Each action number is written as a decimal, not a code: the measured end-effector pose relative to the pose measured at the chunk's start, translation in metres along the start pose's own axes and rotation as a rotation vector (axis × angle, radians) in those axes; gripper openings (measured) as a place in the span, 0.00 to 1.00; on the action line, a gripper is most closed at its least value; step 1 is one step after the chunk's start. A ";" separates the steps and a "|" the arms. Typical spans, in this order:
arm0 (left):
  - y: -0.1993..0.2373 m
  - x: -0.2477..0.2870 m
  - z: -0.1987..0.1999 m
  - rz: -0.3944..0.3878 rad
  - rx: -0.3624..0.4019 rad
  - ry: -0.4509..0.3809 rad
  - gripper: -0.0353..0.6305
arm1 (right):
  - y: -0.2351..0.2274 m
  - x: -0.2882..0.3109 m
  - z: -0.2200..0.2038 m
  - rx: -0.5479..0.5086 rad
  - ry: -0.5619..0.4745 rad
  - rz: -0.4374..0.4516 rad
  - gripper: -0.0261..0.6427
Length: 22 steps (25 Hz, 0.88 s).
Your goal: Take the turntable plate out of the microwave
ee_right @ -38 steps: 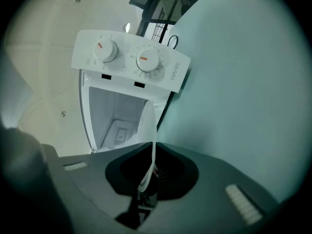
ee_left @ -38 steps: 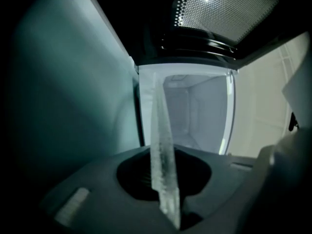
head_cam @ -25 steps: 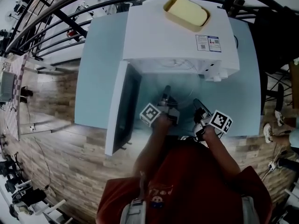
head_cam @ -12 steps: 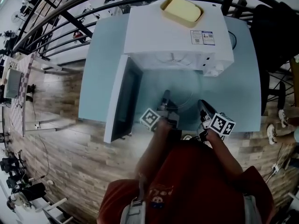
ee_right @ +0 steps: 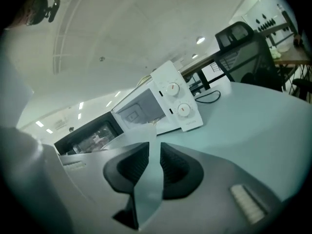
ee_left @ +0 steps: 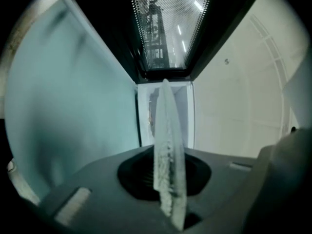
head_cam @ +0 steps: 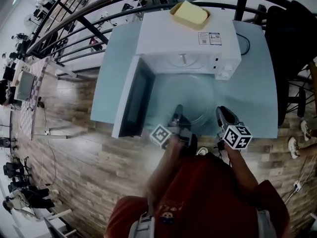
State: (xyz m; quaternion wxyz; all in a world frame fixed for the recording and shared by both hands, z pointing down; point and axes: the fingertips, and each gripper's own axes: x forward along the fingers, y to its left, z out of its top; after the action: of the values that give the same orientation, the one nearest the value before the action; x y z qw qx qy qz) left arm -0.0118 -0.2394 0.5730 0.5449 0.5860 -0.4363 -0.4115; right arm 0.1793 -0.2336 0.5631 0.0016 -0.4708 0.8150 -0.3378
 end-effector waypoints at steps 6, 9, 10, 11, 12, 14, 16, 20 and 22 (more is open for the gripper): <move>-0.028 -0.032 -0.017 -0.023 0.013 -0.014 0.09 | 0.015 -0.028 0.025 -0.179 -0.064 -0.005 0.13; -0.039 -0.048 -0.018 0.004 0.036 -0.021 0.09 | 0.033 -0.038 0.040 -0.264 -0.095 0.003 0.13; -0.042 -0.052 -0.018 0.012 0.044 -0.022 0.09 | 0.039 -0.041 0.044 -0.292 -0.104 0.006 0.13; -0.046 -0.057 -0.016 0.020 0.050 -0.023 0.09 | 0.046 -0.044 0.049 -0.318 -0.115 0.007 0.13; -0.052 -0.061 -0.014 0.022 0.050 -0.024 0.09 | 0.054 -0.047 0.054 -0.339 -0.127 0.008 0.13; -0.066 -0.066 -0.010 0.008 0.041 -0.024 0.09 | 0.069 -0.052 0.062 -0.372 -0.151 0.006 0.13; -0.080 -0.070 -0.004 -0.013 0.027 -0.026 0.09 | 0.084 -0.056 0.068 -0.402 -0.173 0.001 0.13; -0.098 -0.076 0.011 -0.032 0.032 -0.014 0.09 | 0.108 -0.061 0.076 -0.453 -0.218 -0.037 0.13; -0.107 -0.076 0.017 -0.047 0.042 -0.005 0.09 | 0.119 -0.063 0.080 -0.469 -0.239 -0.050 0.13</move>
State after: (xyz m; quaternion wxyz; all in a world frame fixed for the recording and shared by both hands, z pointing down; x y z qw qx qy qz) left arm -0.0424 -0.1682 0.4653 0.5214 0.6064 -0.4324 -0.4164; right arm 0.1488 -0.1901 0.4159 -0.0195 -0.5150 0.8531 -0.0815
